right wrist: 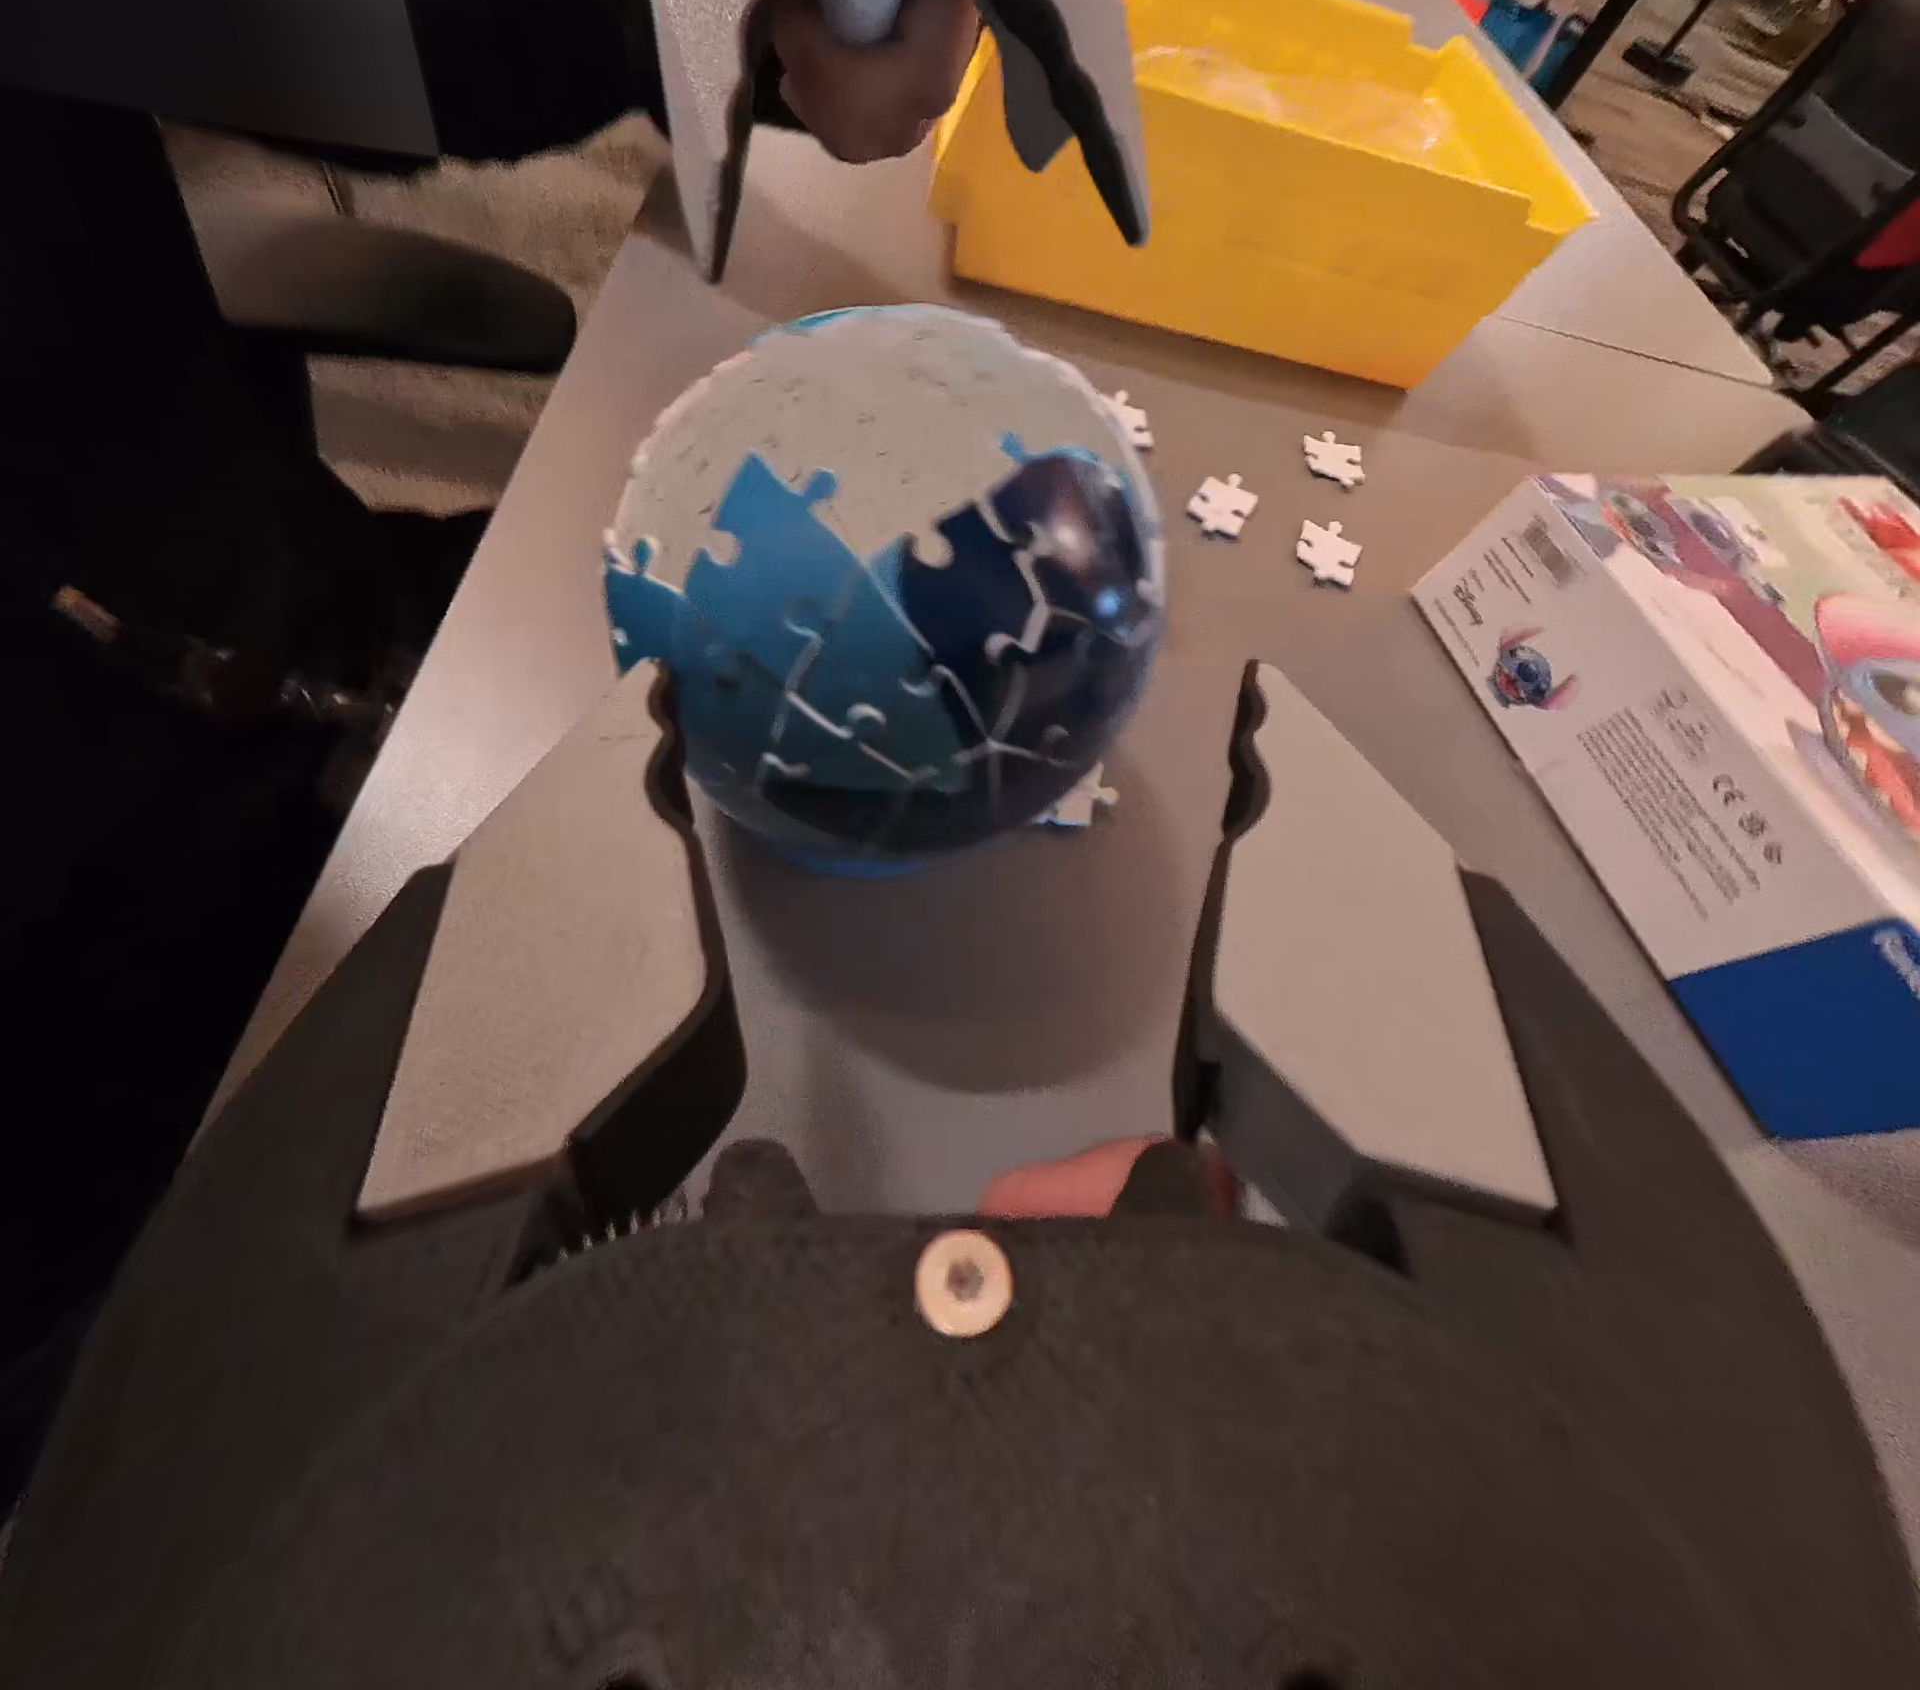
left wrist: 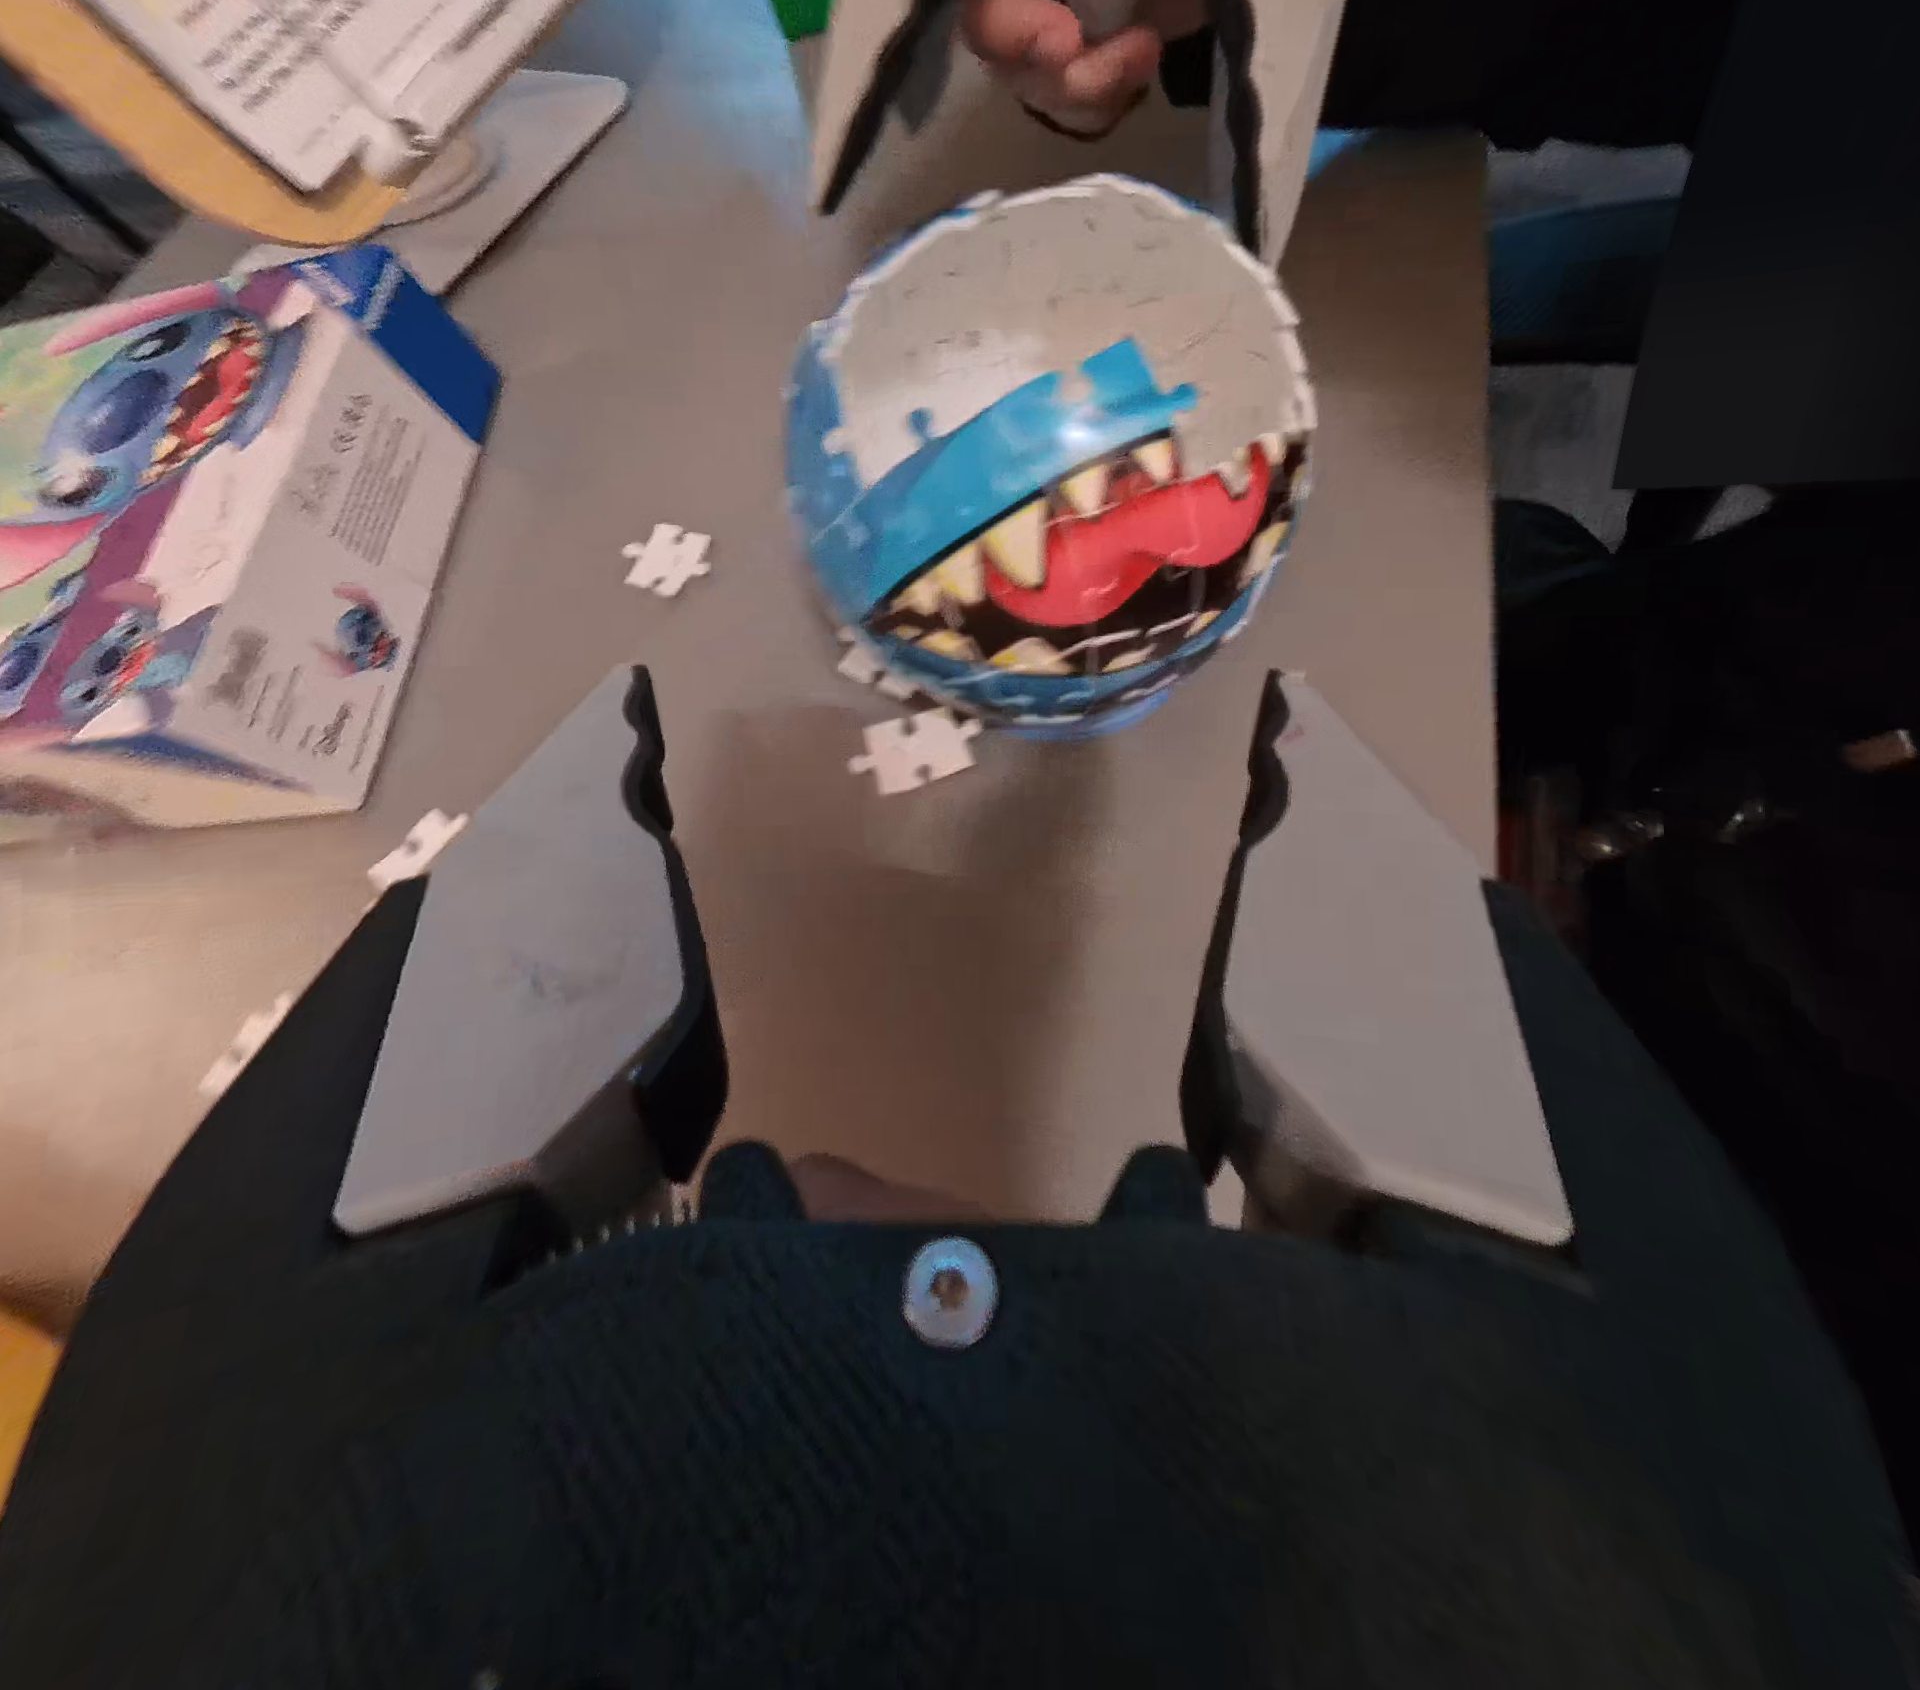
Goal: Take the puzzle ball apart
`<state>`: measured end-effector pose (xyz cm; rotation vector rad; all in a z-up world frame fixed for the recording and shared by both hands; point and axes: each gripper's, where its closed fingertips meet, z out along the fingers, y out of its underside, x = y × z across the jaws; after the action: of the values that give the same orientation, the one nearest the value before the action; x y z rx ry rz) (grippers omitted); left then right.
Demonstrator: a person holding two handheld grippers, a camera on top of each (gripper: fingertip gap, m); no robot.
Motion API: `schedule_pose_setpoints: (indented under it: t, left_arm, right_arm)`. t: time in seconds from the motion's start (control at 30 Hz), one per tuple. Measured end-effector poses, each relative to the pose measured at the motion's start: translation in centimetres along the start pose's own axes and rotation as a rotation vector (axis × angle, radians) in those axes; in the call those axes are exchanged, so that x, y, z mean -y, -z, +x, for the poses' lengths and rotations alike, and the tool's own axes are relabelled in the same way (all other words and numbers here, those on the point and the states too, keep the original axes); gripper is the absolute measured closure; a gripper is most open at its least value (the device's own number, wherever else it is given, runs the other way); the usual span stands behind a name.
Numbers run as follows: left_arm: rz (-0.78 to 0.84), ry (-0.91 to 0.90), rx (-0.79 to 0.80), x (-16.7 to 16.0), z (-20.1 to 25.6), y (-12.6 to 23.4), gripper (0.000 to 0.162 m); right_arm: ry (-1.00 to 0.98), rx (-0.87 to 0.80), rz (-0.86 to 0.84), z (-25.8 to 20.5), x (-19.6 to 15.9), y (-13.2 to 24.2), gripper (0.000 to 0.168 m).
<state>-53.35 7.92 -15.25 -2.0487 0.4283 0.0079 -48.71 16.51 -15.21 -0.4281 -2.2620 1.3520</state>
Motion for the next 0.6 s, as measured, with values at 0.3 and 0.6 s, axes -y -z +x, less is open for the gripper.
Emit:
schedule_pose_setpoints:
  t: [0.3, 0.6]
  left_arm:
    - [0.199, 0.214, 0.205, -0.5, -6.7, 2.1, 0.082]
    - [0.182, 0.200, -0.058, -2.5, -2.1, -1.8, 0.080]
  right_arm:
    - [-0.263, -0.047, 0.220, 5.3, -1.3, 3.2, 0.073]
    - [-0.363, -0.056, 0.096, 6.5, -5.2, 2.2, 0.087]
